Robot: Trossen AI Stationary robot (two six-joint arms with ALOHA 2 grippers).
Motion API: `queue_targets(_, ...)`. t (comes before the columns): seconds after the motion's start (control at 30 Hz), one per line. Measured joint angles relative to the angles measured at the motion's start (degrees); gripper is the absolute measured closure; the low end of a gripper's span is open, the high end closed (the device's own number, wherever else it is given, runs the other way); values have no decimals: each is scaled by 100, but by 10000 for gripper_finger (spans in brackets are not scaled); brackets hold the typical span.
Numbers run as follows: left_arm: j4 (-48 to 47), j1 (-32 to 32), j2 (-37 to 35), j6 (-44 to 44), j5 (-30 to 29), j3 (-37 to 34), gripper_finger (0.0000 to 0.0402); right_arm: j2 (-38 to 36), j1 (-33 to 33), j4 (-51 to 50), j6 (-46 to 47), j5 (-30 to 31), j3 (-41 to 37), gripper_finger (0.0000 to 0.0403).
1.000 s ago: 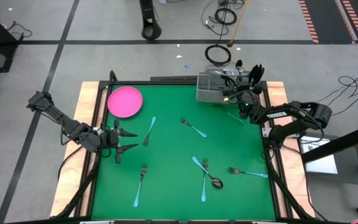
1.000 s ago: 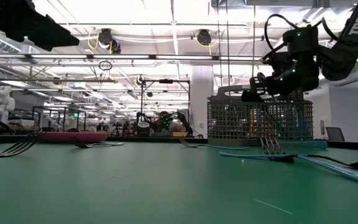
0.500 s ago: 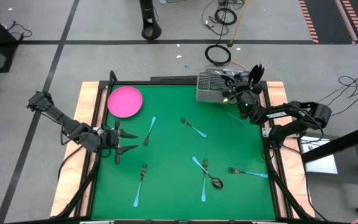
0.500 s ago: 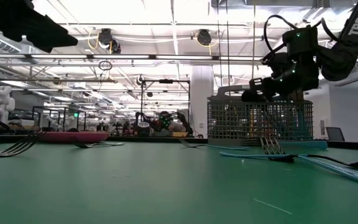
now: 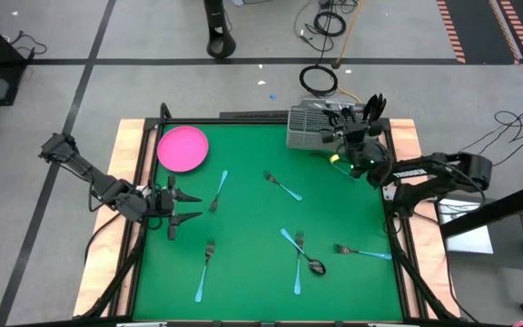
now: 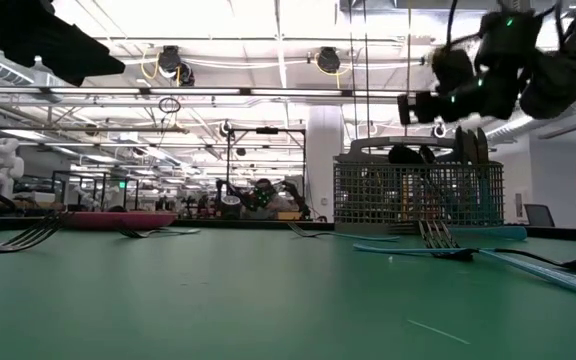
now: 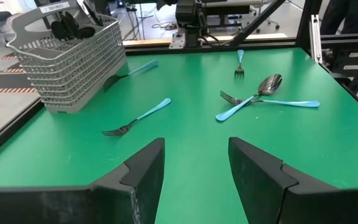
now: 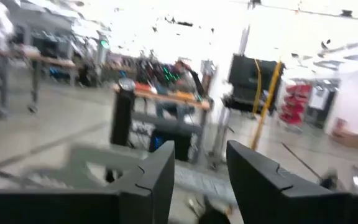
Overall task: Sort silverware
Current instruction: Put the blue spoon into the gray silverware basket
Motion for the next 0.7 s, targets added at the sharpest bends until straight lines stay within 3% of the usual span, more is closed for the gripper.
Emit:
queue_targets(0.27,7,0,0,0,0,0,221,-604,1062,-548,-541,-5,924,268)
queue_targets(0.43,12,0,0,-9,46,0,221,-636,1834,-2890,-72,-30,2002,268)
queue_targets(0.6,72,0,0,-13,253,0,221,-456,2525,-5620,1254,-71,3265,268)
queue_targets(0.7,72,-1,0,-15,306,0,221,-371,2858,-6770,2053,-462,3893,268)
